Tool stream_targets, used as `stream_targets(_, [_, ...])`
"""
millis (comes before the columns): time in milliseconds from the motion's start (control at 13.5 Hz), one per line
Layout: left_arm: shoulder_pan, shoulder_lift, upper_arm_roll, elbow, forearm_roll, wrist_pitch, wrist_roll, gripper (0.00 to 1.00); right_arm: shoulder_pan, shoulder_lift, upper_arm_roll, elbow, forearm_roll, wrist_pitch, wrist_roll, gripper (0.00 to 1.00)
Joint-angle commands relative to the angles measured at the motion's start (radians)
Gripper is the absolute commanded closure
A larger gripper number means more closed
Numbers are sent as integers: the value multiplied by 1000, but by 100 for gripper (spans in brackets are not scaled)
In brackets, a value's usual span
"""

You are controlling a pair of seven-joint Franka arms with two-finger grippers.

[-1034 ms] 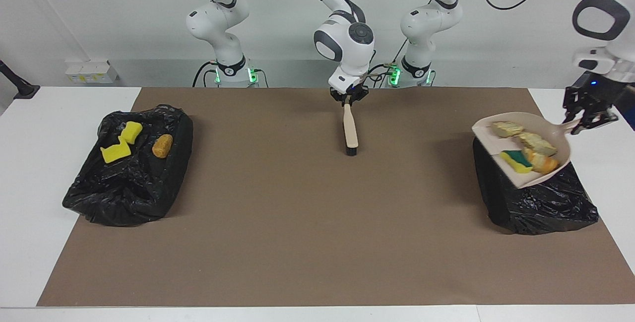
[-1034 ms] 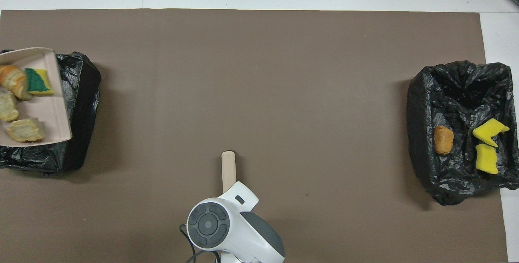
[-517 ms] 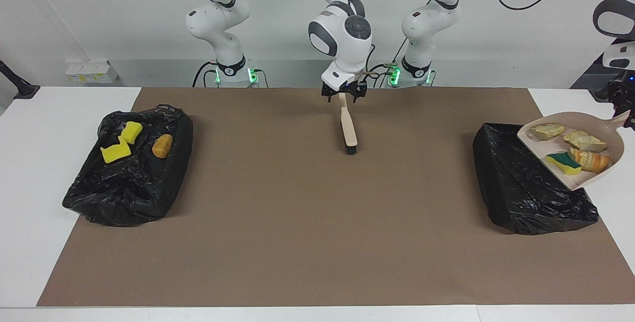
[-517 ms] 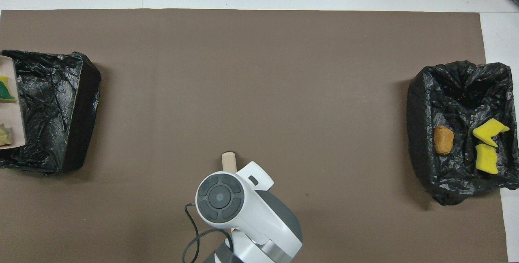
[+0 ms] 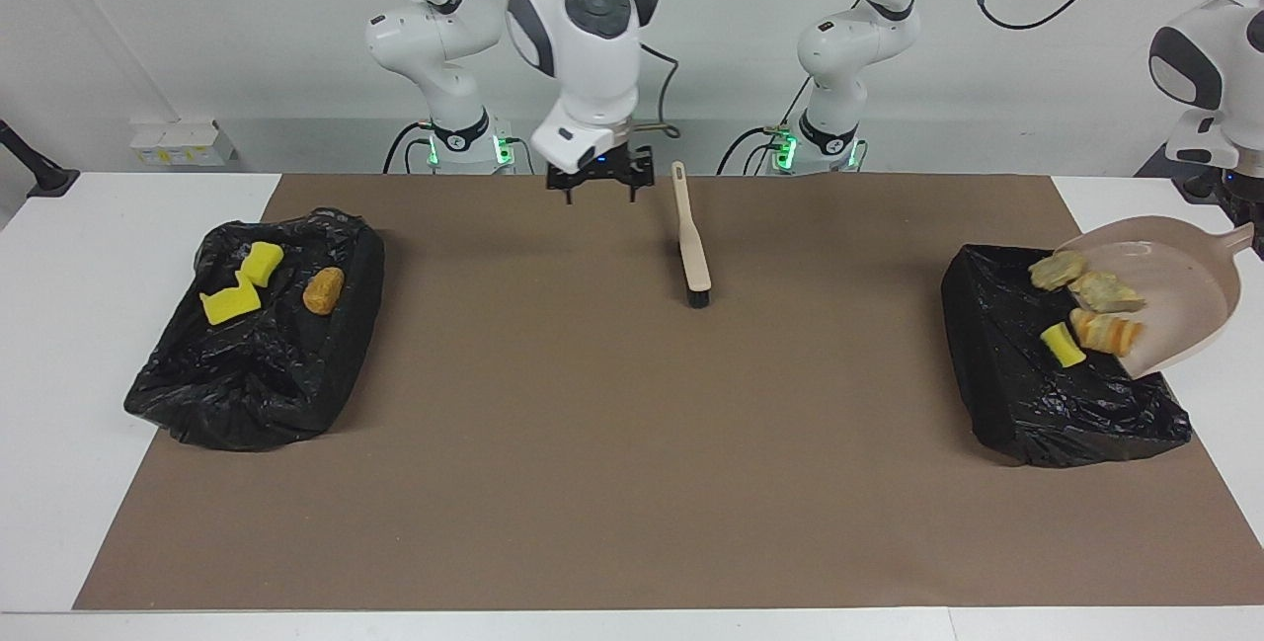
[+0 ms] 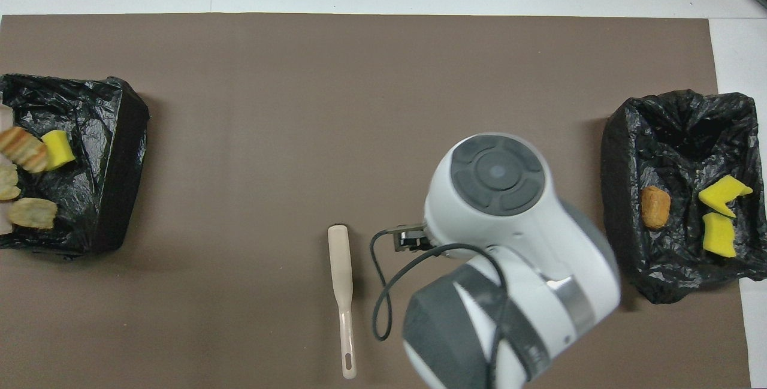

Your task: Sweep and dump trash in bin

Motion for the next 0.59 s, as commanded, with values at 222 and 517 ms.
stream_targets(222, [-110, -40, 5, -11, 198, -145, -188, 100, -263, -27, 12, 86, -11, -51, -245, 0])
stream_targets(517, [-179, -60, 3, 0, 292, -244, -231, 100, -383, -45, 8, 86, -26, -68, -416, 0])
